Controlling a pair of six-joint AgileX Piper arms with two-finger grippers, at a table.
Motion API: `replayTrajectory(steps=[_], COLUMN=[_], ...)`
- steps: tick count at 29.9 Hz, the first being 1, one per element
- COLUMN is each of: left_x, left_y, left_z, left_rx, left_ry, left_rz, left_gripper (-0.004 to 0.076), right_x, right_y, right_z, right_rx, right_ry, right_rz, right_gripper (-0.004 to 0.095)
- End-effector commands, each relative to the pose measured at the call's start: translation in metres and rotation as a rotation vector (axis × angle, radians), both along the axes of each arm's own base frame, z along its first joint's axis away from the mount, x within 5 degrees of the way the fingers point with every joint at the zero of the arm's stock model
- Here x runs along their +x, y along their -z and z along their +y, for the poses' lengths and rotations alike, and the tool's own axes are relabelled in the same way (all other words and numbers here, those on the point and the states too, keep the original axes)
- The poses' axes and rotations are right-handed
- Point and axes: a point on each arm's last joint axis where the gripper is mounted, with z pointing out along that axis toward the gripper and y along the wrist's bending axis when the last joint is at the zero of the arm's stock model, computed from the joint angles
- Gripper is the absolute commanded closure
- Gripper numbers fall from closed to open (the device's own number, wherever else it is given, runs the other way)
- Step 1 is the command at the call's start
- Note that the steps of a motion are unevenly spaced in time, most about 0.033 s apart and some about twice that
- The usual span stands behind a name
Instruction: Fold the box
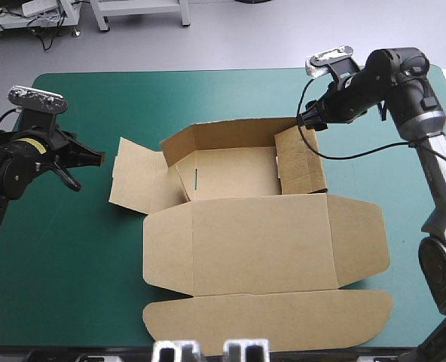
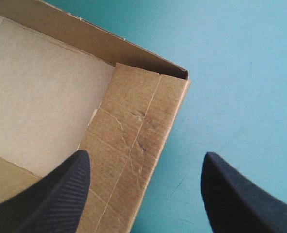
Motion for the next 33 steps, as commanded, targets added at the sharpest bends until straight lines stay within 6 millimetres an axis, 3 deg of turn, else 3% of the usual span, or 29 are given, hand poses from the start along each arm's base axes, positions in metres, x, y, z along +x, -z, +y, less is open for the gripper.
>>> replayTrajectory(steps=[1, 9, 21, 24, 30, 33], left_x=[-0.006, -0.007, -0.009, -0.009, -0.01, -0.01], left_y=[-0.021, -0.019, -0.016, -0.015, -0.014, -0.014], left_z=[0.0, 0.001, 0.0, 0.0, -0.005, -0.005], left_rx=[-0.04, -0.031, -0.049, -0.052, -0.121, -0.121], left_ry=[-0.013, -0.017, -0.019, -0.02, -0.004, -0.004], left_rz=[-0.108, -0.083, -0.044, -0.031, -0.024, -0.024], left_gripper=[0.0711, 0.071, 0.0711, 0.0711, 0.0711, 0.0711], right_x=[-0.012, -0.01, 0.013, 0.014, 0.019, 0.02], right_y=[-0.012, 0.058, 0.11, 0.111, 0.101, 0.096], right_z=[-0.005, -0.005, 0.005, 0.007, 0.008, 0.009], right_rx=[0.019, -0.037, -0.026, -0.006, -0.01, -0.016], right_ry=[0.023, 0.027, 0.025, 0.016, -0.039, -0.059], right_rz=[-0.023, 0.21, 0.36, 0.364, 0.309, 0.291], right_gripper=[0.0294, 0.0295, 0.0319, 0.0437, 0.0882, 0.0927])
